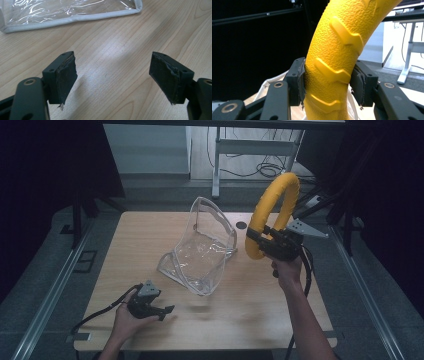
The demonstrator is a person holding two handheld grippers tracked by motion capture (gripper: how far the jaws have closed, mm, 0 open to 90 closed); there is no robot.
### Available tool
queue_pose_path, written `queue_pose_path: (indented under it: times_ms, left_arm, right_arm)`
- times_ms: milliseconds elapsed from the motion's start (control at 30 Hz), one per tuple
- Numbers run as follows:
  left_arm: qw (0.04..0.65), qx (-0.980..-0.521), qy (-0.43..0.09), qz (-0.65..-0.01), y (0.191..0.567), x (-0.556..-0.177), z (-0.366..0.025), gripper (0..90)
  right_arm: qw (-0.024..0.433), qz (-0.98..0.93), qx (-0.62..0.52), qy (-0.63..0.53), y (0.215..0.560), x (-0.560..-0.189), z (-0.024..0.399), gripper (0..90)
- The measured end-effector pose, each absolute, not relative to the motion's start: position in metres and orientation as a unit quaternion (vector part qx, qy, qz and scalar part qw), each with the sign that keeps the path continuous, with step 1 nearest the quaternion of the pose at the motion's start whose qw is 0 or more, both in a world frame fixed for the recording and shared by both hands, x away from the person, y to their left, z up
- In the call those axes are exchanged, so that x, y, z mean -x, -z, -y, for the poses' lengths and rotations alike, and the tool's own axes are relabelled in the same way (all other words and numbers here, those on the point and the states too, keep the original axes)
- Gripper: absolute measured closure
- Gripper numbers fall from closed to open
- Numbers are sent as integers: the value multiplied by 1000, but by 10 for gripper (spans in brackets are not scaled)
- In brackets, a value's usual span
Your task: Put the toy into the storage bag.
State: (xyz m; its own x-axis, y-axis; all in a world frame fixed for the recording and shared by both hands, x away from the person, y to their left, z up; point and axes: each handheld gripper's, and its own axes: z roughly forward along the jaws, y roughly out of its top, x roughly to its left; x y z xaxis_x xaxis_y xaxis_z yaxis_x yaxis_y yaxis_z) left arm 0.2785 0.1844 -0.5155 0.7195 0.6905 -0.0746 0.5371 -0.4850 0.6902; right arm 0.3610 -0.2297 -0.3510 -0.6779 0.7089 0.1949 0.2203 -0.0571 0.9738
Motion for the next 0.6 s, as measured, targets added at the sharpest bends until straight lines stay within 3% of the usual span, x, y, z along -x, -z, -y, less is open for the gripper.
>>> queue_pose_path:
  times_ms: [600]
  left_arm:
    - [355,-858,-105,-357,516,-279,-185,217]
  right_arm:
    - [201,-653,-317,-658,328,-353,213,506]
